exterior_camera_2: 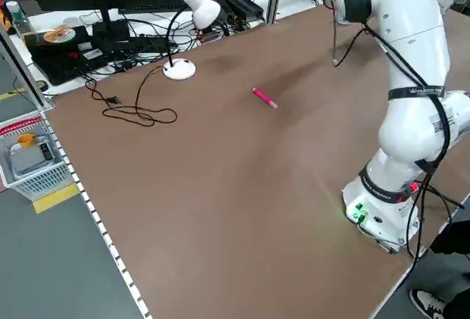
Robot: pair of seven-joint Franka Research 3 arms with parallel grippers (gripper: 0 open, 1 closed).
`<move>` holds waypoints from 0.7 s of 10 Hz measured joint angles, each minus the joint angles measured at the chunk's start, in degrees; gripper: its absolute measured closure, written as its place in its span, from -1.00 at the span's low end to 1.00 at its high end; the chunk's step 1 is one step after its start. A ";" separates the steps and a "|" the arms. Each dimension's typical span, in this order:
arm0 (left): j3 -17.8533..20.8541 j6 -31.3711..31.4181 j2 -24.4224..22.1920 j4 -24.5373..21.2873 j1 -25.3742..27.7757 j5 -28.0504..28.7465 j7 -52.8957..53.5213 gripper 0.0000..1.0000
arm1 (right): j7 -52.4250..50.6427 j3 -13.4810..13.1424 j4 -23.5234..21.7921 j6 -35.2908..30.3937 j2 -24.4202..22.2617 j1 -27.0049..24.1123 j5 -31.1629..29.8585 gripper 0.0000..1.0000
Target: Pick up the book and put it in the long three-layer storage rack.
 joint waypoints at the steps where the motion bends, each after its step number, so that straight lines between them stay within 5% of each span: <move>1: 0.01 -0.32 -0.73 -0.40 0.61 4.49 -3.54 -0.76 | 2.83 -0.20 2.19 0.36 -0.16 -0.55 -2.64 0.69; 7: 0.28 -17.17 -7.38 -1.67 10.85 22.39 -15.83 -0.98 | 13.96 -1.27 10.88 1.11 -0.22 -3.47 -15.97 0.69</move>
